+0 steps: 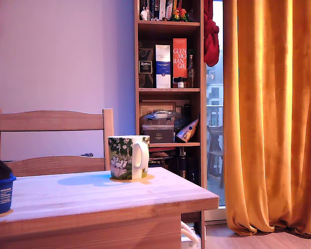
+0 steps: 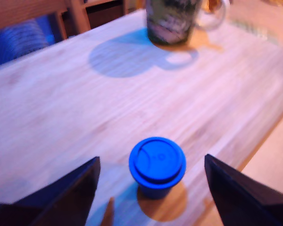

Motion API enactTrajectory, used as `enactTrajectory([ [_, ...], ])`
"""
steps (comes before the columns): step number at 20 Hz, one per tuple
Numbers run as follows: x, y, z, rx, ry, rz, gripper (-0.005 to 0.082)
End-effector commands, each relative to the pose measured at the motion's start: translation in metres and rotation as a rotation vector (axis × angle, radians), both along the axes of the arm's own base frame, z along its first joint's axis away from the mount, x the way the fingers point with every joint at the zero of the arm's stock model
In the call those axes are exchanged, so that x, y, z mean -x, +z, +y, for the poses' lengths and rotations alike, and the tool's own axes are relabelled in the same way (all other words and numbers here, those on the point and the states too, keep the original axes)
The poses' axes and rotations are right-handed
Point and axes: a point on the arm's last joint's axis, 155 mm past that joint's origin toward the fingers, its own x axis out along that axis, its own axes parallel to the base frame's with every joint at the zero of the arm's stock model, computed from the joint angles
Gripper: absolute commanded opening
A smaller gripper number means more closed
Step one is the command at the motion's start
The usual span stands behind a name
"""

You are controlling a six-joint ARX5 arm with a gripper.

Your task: Pick up the coffee capsules on the table and drop them inside the coffee cup

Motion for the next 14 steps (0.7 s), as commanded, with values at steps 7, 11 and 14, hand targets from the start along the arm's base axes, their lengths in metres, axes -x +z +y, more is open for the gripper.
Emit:
enactTrajectory([
  [7, -0.010, -0.011, -0.005, -0.084, -0.059, -0.044, 0.0637],
  [11, -0.016, -0.015, -0.004, -0.088, -0.049, -0.040, 0.0637],
  [14, -0.019, -0.017, -0.004, -0.104, -0.056, -0.050, 0.0637],
])
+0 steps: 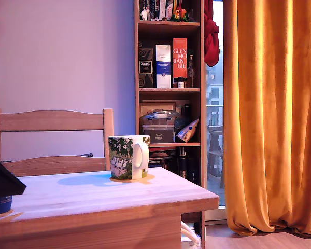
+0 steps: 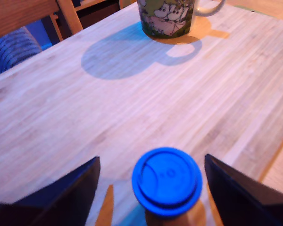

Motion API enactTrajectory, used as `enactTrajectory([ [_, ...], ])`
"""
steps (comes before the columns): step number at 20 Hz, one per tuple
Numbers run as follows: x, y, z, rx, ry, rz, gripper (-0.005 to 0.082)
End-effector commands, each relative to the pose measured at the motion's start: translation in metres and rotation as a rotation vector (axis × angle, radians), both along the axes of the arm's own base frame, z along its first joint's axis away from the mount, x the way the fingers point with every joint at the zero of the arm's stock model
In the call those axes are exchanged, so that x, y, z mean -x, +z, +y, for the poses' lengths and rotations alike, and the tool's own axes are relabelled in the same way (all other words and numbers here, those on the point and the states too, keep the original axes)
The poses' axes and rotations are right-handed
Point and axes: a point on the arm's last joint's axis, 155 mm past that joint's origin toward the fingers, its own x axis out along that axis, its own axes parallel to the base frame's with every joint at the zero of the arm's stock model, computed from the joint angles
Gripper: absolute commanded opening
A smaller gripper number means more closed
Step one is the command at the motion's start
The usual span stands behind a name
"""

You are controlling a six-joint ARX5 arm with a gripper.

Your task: Pick up the coffee capsules on the table and drop them inside the coffee cup

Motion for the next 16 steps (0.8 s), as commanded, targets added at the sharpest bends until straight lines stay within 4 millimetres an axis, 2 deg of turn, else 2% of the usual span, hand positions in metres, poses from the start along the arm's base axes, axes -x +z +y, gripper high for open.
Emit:
enactTrajectory([
  [1, 0.0000, -0.0039, 0.0015, -0.006, 0.000, 0.005, 0.0637],
  [7, -0.0030, -0.0106, 0.0001, -0.011, -0.006, 0.046, 0.0634],
  [9, -0.0031, -0.0107, 0.0001, -0.012, -0.006, 0.047, 0.0553],
  [13, -0.0031, -0.0107, 0.0000, -0.011, -0.006, 0.047, 0.0292],
  [16, -0.0032, -0.0107, 0.0001, -0.012, -0.006, 0.047, 0.0262],
])
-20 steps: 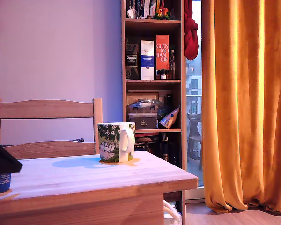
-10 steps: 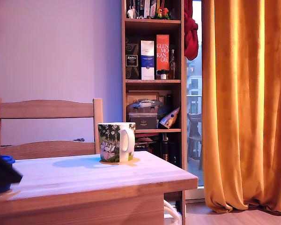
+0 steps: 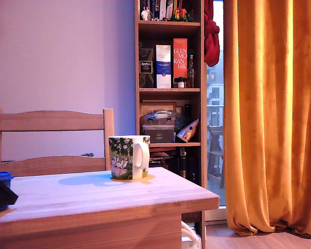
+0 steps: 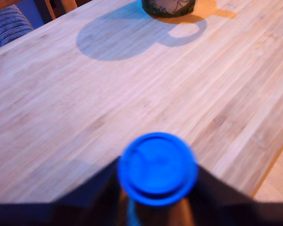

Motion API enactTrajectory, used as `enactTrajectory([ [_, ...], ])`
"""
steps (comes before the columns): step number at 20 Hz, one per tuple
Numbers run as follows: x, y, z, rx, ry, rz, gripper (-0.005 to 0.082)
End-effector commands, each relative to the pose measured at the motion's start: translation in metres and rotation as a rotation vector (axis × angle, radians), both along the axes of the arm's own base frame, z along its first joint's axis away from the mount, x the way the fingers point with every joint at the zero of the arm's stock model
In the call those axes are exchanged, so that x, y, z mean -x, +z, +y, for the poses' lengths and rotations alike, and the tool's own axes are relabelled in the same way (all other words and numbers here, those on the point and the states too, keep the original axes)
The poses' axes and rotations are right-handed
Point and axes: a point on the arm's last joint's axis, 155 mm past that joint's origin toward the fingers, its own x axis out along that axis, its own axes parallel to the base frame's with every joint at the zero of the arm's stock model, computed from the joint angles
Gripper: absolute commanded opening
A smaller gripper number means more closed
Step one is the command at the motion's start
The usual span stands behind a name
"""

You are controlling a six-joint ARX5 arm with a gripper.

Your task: Pick up the coffee capsules on the table and drop them inside the coffee cup

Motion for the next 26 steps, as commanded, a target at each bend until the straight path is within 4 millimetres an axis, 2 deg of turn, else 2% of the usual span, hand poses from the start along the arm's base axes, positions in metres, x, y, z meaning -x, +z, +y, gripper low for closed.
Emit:
enactTrajectory([
  [1, -0.003, 0.004, -0.001, 0.002, -0.001, -0.014, 0.0262],
  [4, -0.007, 0.010, -0.002, 0.015, 0.002, -0.034, 0.0262],
  [7, -0.014, 0.025, -0.008, 0.053, -0.006, -0.078, 0.0262],
  [14, -0.039, 0.085, -0.036, 0.153, -0.084, -0.182, 0.0263],
  [19, -0.052, 0.114, -0.045, 0.170, -0.103, -0.205, 0.0263],
  [26, -0.071, 0.136, -0.059, 0.178, -0.105, -0.157, 0.0263],
])
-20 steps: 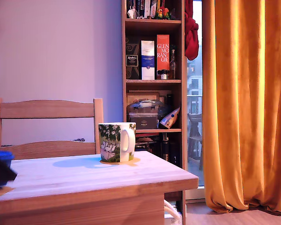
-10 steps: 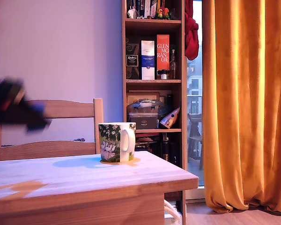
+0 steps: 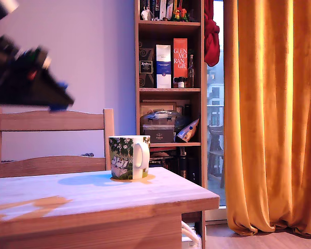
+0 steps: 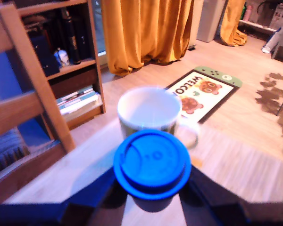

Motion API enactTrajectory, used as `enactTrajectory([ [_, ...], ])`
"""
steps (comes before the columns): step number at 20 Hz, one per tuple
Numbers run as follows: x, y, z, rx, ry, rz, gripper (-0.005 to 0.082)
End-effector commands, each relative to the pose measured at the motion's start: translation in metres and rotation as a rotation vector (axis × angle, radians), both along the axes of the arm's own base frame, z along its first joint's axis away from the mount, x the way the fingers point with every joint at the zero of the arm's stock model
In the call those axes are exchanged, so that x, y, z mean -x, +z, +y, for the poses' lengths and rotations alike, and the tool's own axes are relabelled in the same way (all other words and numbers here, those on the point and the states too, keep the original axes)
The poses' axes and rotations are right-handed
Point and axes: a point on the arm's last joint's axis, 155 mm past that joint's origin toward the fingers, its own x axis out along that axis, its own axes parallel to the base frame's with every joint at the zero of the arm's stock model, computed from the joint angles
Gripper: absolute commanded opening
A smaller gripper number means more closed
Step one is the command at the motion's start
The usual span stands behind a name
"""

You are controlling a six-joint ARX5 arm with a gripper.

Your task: Pick up the coffee capsules on the table and drop them inside the coffee cup

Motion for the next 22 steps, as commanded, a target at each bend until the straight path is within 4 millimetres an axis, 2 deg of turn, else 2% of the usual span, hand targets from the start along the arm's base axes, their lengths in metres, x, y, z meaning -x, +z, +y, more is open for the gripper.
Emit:
enactTrajectory([
  [1, -0.009, 0.000, -0.006, -0.004, -0.005, 0.024, 0.0263],
  [6, -0.044, 0.008, -0.023, -0.026, -0.014, 0.080, 0.0263],
  [12, -0.079, 0.010, -0.058, -0.037, -0.066, 0.122, 0.0263],
  [17, -0.092, -0.014, -0.084, -0.065, -0.104, 0.181, 0.0263],
  [22, -0.093, -0.043, -0.094, -0.091, -0.120, 0.236, 0.0263],
])
